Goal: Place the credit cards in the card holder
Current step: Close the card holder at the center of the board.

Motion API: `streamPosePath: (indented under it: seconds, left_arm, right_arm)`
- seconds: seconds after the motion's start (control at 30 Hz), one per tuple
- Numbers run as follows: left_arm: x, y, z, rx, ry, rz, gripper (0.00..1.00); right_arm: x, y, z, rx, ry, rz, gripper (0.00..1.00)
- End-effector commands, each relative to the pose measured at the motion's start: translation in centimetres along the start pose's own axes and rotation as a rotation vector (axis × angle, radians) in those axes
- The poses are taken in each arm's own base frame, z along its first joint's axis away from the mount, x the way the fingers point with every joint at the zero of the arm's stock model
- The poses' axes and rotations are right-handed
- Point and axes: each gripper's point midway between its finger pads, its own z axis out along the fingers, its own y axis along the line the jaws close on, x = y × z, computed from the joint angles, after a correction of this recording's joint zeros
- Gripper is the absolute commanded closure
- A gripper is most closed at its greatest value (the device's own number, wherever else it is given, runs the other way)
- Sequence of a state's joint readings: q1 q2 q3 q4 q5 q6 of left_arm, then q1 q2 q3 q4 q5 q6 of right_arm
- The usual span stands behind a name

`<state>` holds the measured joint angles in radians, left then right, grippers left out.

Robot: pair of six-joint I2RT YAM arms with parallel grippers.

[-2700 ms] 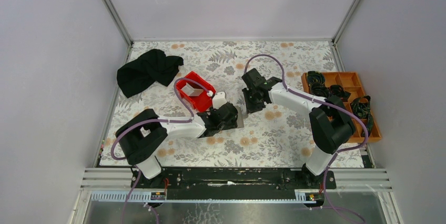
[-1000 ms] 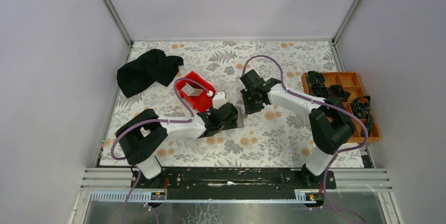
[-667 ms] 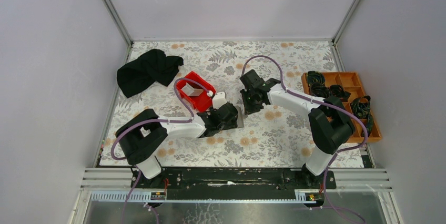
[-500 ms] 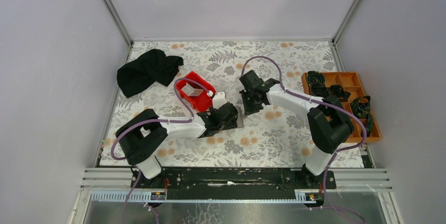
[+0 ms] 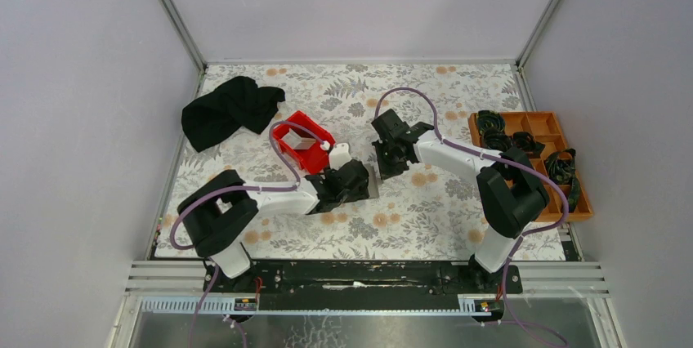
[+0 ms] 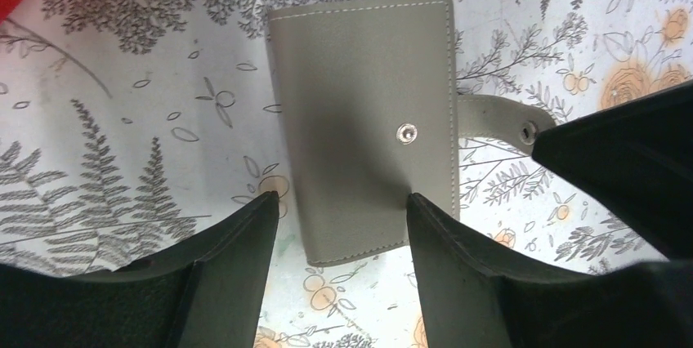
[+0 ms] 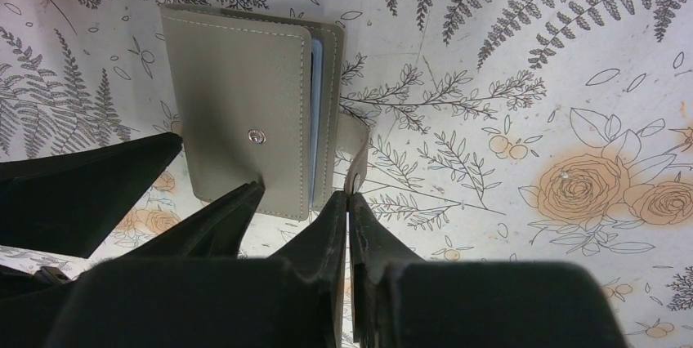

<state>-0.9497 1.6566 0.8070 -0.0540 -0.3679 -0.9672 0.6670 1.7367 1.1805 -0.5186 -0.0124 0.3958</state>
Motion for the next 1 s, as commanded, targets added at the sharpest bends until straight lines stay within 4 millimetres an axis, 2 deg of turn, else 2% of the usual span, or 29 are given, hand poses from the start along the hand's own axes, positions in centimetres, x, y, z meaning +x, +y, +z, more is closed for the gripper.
streamPosePath:
  seconds: [0.0, 0.43, 0.77, 0.97]
  left_arm:
    - [0.1, 2.2, -0.8, -0.073, -0.009, 0.025, 0.33]
    - [-1.6, 5.1, -2.1, -0.123, -0.082, -0.028, 0.35]
    - [-1.3, 6.7, -1.1, -0.169, -0.088, -0.022, 0.39]
    - [-1.2, 6.7, -0.4, -0.171, -0.088, -0.015, 0.40]
  right_arm:
    - [-1.2, 0.8, -0.5, -0.009, -0.026, -0.030, 0.93]
    - [-1.4, 1.1, -0.7, -0.019, -0.028, -0.036, 0.94]
    - [-1.3, 1.2, -0.8, -0.020, -0.022, -0.045, 0.93]
    - [-1.5, 1.4, -0.9, -0.019, -0.020, -0.056, 0.94]
